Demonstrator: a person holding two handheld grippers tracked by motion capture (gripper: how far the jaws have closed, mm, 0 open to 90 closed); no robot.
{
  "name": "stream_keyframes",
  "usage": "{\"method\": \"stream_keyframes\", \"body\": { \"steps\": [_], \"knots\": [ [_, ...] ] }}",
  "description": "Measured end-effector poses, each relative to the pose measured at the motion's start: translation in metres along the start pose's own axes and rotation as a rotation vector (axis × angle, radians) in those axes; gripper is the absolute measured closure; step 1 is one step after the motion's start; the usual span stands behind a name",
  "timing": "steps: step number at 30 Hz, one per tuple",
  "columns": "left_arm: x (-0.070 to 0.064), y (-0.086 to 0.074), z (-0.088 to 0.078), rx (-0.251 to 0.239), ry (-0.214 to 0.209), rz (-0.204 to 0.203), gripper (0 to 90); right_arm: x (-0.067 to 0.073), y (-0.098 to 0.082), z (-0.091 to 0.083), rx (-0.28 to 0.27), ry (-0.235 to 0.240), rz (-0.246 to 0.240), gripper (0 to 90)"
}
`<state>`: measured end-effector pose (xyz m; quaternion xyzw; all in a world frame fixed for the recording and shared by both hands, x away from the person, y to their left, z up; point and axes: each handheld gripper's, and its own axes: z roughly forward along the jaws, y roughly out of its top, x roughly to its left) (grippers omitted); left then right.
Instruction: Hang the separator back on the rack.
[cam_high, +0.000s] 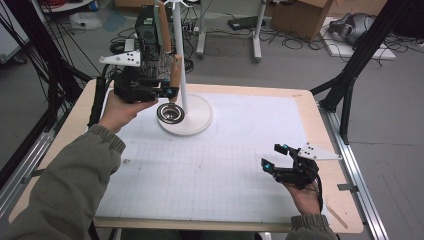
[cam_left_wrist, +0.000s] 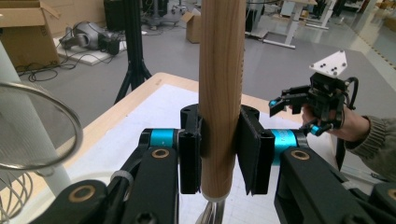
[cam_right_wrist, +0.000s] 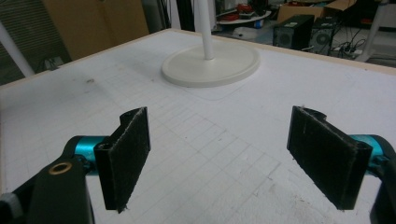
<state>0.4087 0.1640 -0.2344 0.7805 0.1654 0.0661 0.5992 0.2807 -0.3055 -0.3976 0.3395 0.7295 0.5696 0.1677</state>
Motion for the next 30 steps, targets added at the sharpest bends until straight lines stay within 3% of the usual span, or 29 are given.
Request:
{"method": "stream_keyframes", "body": {
  "steps": [20, 30],
  "knots": [
    [0.027, 0.043, 0.0, -0.042, 0.023, -0.019, 71.4, -0.002, 0.0, -0.002, -0.011, -0.003, -0.002, 20.2],
    [0.042, 0.057, -0.003, -0.079, 0.042, -0.06, 71.4, -0.001, 0.0, -0.003, -0.015, -0.002, -0.004, 20.2]
  ]
}}
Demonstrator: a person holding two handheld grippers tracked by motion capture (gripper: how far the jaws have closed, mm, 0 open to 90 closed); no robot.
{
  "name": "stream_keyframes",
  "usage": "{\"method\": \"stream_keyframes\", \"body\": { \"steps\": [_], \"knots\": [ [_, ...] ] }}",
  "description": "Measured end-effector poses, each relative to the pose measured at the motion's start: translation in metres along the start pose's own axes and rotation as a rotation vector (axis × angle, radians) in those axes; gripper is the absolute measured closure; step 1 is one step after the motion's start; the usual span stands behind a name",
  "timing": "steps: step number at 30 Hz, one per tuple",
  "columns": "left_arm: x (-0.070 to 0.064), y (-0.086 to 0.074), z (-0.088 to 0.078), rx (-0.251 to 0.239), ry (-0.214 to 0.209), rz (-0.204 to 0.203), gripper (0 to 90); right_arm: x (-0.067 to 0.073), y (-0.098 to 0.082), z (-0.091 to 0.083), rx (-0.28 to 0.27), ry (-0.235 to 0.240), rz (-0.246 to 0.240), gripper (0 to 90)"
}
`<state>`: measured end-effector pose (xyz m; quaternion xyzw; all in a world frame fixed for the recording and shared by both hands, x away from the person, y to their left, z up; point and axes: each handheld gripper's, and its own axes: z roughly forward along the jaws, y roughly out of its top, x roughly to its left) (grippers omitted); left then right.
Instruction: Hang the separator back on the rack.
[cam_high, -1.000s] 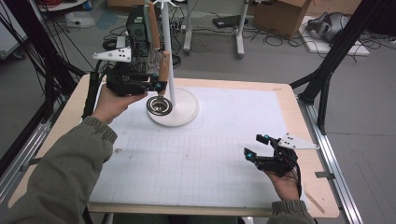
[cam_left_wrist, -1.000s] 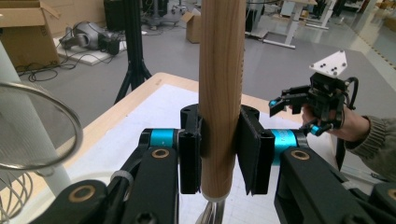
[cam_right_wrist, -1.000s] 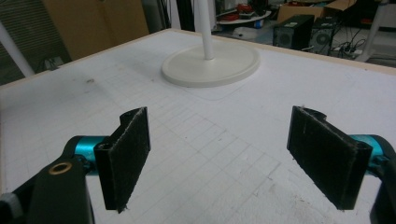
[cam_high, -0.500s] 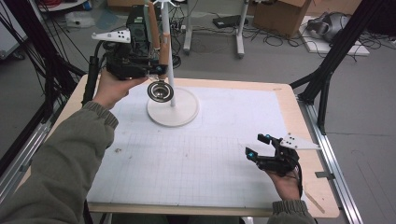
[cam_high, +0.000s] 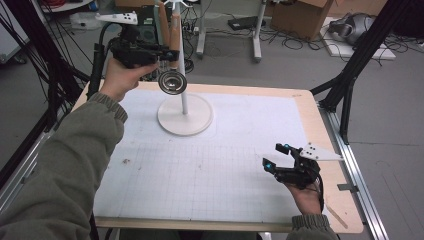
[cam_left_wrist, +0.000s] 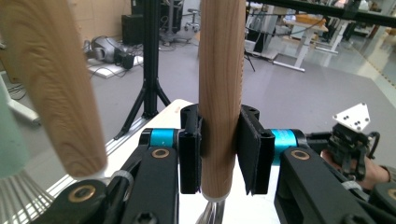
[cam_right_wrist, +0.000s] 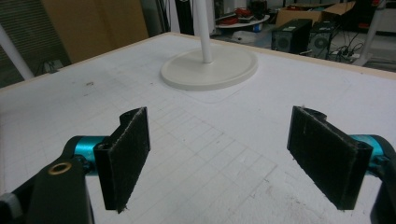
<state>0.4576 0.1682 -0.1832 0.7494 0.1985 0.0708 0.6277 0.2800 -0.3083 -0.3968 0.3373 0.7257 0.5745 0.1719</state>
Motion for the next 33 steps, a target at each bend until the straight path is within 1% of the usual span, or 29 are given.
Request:
{"method": "stream_keyframes", "body": {
  "steps": [2, 5, 14, 17, 19, 22, 24, 26, 27, 30, 33],
  "knots": [
    [0.003, 0.001, -0.001, -0.019, -0.007, -0.017, 71.5, 0.0, 0.0, 0.0, 0.0, 0.001, 0.0, 20.2],
    [0.004, 0.003, -0.001, -0.037, -0.012, -0.024, 71.5, 0.0, 0.0, -0.001, 0.0, 0.001, 0.003, 20.2],
    [0.011, 0.003, 0.003, -0.041, -0.013, -0.05, 71.5, -0.001, 0.0, -0.001, -0.005, 0.0, 0.002, 20.2],
    [0.012, 0.004, 0.004, -0.054, -0.012, -0.052, 71.4, -0.001, 0.0, -0.001, -0.007, 0.001, 0.0, 20.2],
    [0.014, 0.005, 0.004, -0.072, -0.008, -0.069, 71.4, -0.001, 0.0, -0.002, -0.006, 0.003, 0.004, 20.1],
    [0.015, 0.005, 0.005, -0.063, 0.002, -0.071, 71.4, -0.001, 0.0, -0.002, -0.007, 0.003, 0.007, 20.0],
    [0.017, 0.004, 0.006, -0.062, 0.003, -0.08, 71.4, -0.001, 0.0, -0.002, -0.006, 0.005, 0.004, 20.0],
    [0.018, 0.003, 0.007, -0.058, 0.015, -0.088, 71.4, -0.001, 0.0, -0.001, -0.007, 0.007, 0.004, 20.0],
    [0.019, 0.003, 0.008, -0.056, 0.015, -0.095, 71.4, -0.001, 0.0, -0.001, -0.007, 0.006, 0.004, 20.0],
    [0.02, 0.001, 0.011, -0.051, 0.018, -0.099, 71.4, -0.002, 0.0, -0.001, -0.008, 0.009, 0.002, 20.0],
    [0.021, 0.0, 0.014, -0.056, 0.023, -0.104, 71.4, -0.002, 0.0, -0.001, -0.01, 0.012, 0.006, 20.0]
  ]
}}
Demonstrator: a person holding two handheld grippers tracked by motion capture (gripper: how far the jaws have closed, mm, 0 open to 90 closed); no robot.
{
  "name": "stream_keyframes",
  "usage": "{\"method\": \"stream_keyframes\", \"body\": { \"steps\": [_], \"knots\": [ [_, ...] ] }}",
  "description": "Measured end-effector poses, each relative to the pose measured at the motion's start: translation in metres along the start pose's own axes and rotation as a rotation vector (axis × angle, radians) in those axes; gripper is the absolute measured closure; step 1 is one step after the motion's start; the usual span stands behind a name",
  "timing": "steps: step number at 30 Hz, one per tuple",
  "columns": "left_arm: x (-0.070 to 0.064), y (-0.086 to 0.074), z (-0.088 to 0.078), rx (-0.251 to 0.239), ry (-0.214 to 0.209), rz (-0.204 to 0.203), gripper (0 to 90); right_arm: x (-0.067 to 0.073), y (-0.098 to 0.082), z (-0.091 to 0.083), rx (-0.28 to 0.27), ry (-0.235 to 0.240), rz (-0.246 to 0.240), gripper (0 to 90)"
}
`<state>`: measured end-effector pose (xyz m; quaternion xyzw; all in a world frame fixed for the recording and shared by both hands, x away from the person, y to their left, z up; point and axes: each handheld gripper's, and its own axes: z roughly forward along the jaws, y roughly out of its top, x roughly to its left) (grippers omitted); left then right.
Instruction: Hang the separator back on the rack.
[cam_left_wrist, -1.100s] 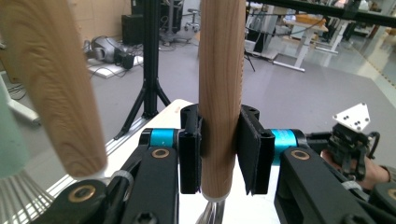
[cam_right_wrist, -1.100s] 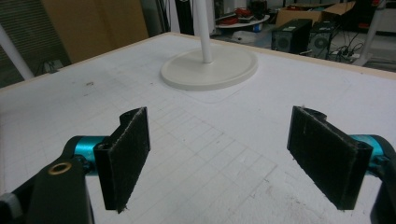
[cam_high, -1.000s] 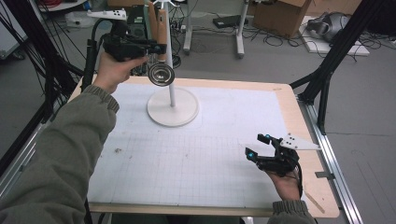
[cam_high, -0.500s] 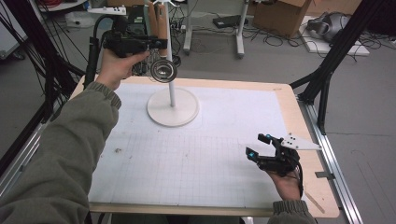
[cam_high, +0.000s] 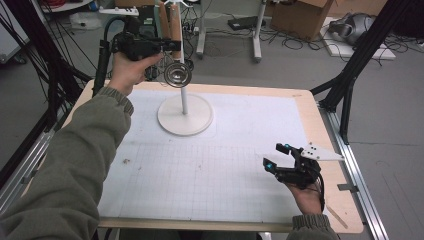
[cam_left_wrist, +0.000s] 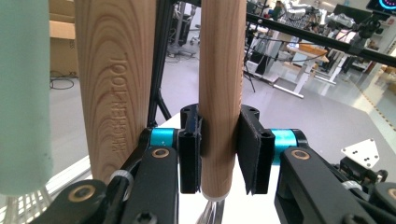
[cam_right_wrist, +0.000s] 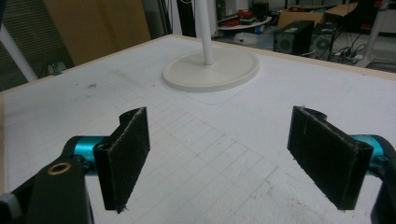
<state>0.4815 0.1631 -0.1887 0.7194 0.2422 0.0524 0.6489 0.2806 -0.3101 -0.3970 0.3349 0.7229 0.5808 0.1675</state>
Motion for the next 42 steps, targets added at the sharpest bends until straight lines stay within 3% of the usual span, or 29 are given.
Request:
{"method": "stream_keyframes", "body": {
  "steps": [10, 21, 31, 42],
  "knots": [
    [-0.009, -0.006, -0.005, -0.039, 0.059, 0.032, 69.7, 0.0, 0.0, 0.001, -0.002, 0.008, -0.007, 20.0],
    [-0.025, -0.005, -0.014, -0.032, 0.191, 0.105, 63.6, 0.002, 0.0, 0.003, 0.002, 0.018, -0.003, 20.0],
    [-0.034, -0.007, -0.021, -0.011, 0.229, 0.146, 60.7, 0.002, 0.001, 0.004, -0.001, 0.02, -0.005, 20.0],
    [-0.04, -0.026, -0.037, 0.028, 0.226, 0.155, 52.5, 0.003, -0.001, 0.005, 0.003, -0.003, -0.009, 18.8]
  ]
}}
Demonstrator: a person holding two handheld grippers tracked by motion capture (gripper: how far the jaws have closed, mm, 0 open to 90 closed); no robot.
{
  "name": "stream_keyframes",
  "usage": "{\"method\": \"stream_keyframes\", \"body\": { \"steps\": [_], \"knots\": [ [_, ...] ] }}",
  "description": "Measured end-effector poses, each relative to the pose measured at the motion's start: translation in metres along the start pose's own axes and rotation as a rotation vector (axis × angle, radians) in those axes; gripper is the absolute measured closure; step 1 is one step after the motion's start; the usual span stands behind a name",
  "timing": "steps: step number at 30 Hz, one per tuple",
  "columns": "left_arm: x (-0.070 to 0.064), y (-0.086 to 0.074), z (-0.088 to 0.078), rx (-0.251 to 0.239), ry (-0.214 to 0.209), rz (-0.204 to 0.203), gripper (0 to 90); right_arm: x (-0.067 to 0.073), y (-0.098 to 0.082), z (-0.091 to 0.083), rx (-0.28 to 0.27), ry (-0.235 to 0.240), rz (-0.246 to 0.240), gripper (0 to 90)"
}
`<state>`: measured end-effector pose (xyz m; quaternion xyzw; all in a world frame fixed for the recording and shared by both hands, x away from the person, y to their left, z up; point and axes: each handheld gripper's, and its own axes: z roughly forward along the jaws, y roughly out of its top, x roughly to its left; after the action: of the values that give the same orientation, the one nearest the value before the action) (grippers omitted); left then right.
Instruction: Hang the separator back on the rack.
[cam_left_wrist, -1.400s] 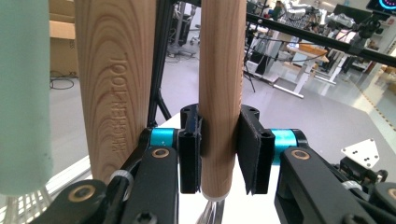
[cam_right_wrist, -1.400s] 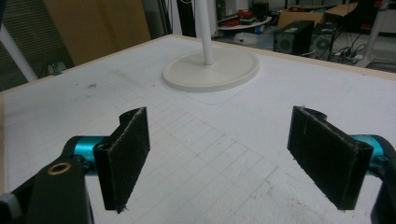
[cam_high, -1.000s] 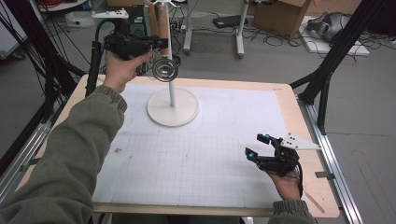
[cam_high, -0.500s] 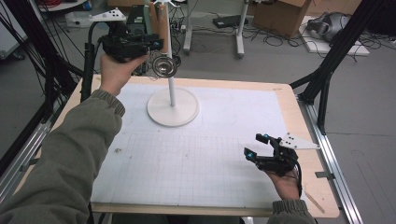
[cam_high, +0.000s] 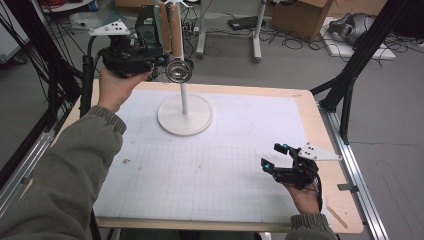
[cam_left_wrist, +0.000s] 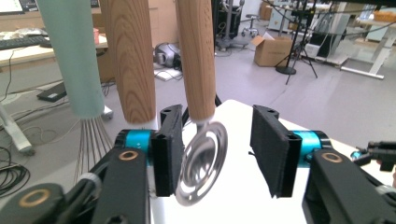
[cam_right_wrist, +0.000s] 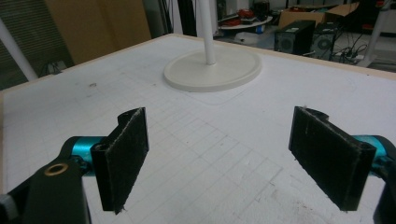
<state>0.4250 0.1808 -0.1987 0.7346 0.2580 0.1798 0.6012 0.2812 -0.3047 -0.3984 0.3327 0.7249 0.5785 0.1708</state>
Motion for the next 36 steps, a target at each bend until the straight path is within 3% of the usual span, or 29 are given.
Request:
{"method": "stream_keyframes", "body": {
  "steps": [7, 13, 26, 30, 36],
  "knots": [
    [-0.006, -0.015, -0.014, 0.035, 0.003, 0.018, 43.3, 0.0, 0.001, 0.002, -0.003, -0.024, 0.0, 18.5],
    [-0.006, -0.031, -0.022, 0.048, 0.004, -0.003, 36.2, 0.001, 0.001, 0.005, 0.019, -0.038, -0.009, 17.9],
    [-0.015, -0.064, -0.034, 0.068, -0.004, -0.025, 31.7, 0.001, 0.0, 0.005, 0.019, -0.061, -0.012, 17.9],
    [-0.019, -0.071, -0.036, 0.076, 0.001, -0.008, 31.1, 0.0, -0.001, 0.005, 0.023, -0.06, -0.005, 17.9],
    [-0.021, -0.084, -0.04, 0.084, 0.005, -0.016, 30.0, 0.0, -0.002, 0.004, 0.019, -0.061, -0.002, 17.9]
  ]
}}
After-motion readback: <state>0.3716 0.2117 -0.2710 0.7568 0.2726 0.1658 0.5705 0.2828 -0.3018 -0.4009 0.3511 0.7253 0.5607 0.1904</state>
